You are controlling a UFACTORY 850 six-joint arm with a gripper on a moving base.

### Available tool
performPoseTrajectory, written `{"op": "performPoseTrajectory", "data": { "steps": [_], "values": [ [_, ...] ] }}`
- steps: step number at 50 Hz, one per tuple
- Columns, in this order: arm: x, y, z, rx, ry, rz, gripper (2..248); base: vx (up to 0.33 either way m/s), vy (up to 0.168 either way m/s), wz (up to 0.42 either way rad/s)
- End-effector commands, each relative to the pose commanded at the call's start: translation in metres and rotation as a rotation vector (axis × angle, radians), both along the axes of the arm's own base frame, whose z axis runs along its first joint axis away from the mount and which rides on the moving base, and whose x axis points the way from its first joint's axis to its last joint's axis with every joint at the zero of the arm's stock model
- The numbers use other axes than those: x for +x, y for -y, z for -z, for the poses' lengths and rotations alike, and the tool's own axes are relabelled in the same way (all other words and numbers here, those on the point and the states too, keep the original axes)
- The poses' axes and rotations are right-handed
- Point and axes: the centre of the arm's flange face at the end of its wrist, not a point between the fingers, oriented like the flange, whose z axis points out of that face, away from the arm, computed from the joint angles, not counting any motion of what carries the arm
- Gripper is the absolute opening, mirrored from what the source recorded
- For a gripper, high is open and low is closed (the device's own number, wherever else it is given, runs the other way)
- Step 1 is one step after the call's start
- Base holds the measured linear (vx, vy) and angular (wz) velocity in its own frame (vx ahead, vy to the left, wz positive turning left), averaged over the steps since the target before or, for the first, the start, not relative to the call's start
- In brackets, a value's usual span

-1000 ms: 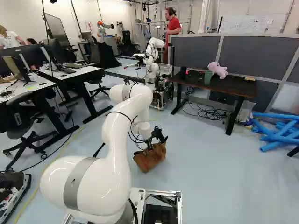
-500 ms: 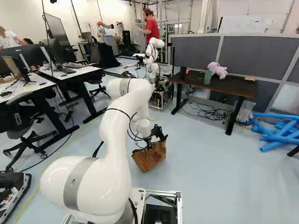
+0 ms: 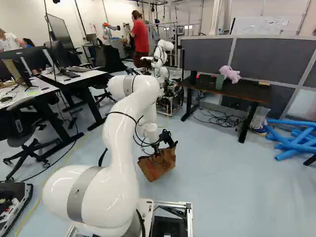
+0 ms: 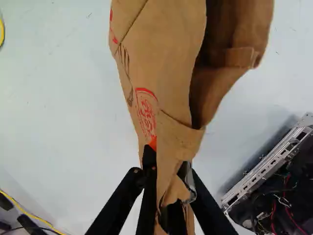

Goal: Pick up the bag on the ground and place it on the table

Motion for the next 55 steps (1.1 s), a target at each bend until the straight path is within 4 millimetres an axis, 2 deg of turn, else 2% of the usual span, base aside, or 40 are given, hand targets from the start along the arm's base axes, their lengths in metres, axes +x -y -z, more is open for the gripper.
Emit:
{"op": "performPoseTrajectory", "data": {
  "steps": [55],
  "values": [
    [-0.03, -0.001, -0.083, -0.003, 0.024, -0.064, 21, 0.0, 0.0, 0.0]
  ]
}}
